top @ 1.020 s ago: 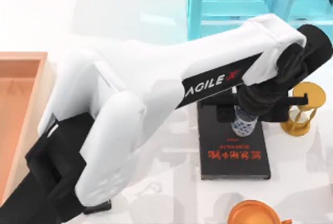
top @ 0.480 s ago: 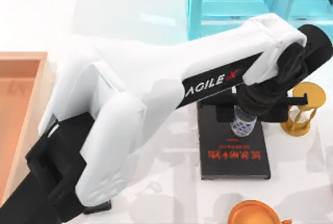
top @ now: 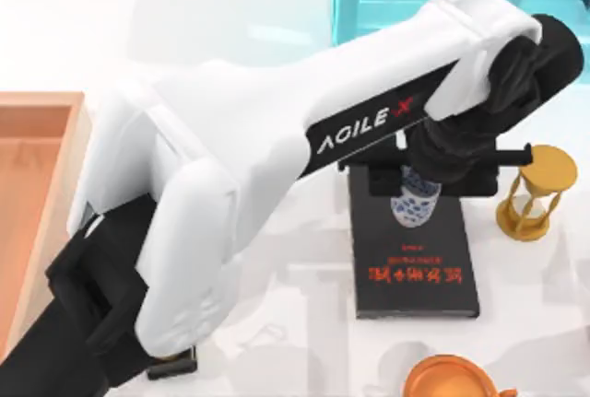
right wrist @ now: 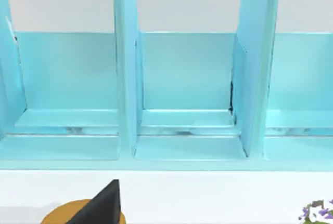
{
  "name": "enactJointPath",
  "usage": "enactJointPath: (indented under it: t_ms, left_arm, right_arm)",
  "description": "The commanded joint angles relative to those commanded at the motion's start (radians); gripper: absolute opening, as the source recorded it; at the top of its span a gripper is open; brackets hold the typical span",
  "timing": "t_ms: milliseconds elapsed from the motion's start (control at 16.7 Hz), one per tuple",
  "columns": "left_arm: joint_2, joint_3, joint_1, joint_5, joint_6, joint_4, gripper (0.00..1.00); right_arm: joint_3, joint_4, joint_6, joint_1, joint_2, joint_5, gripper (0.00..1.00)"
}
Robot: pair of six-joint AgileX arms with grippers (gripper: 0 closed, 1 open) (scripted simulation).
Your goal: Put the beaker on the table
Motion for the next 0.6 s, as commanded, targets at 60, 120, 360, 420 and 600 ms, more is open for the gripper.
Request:
enactJointPath:
  t_ms: [60,120,360,420,600]
  left_arm:
    - [0.003,0.020,-0.002,0.005,-0.001,-0.014,0.00]
    - [0.006,0.041,-0.006,0.009,-0.001,-0.024,0.00]
    - [0.012,0.112,-0.028,0.018,0.015,-0.044,0.00]
    - [0.012,0.118,-0.030,0.018,0.018,-0.045,0.00]
    - [0.012,0.118,-0.030,0.018,0.018,-0.045,0.00]
  right_arm:
    - [0.000,0.000,0.000,0.000,0.000,0.000,1.00]
    - [0.000,0.000,0.000,0.000,0.000,0.000,1.00]
    - [0.000,0.000,0.000,0.000,0.000,0.000,1.00]
    - [0.000,0.000,0.000,0.000,0.000,0.000,1.00]
    - [0.000,0.000,0.000,0.000,0.000,0.000,1.00]
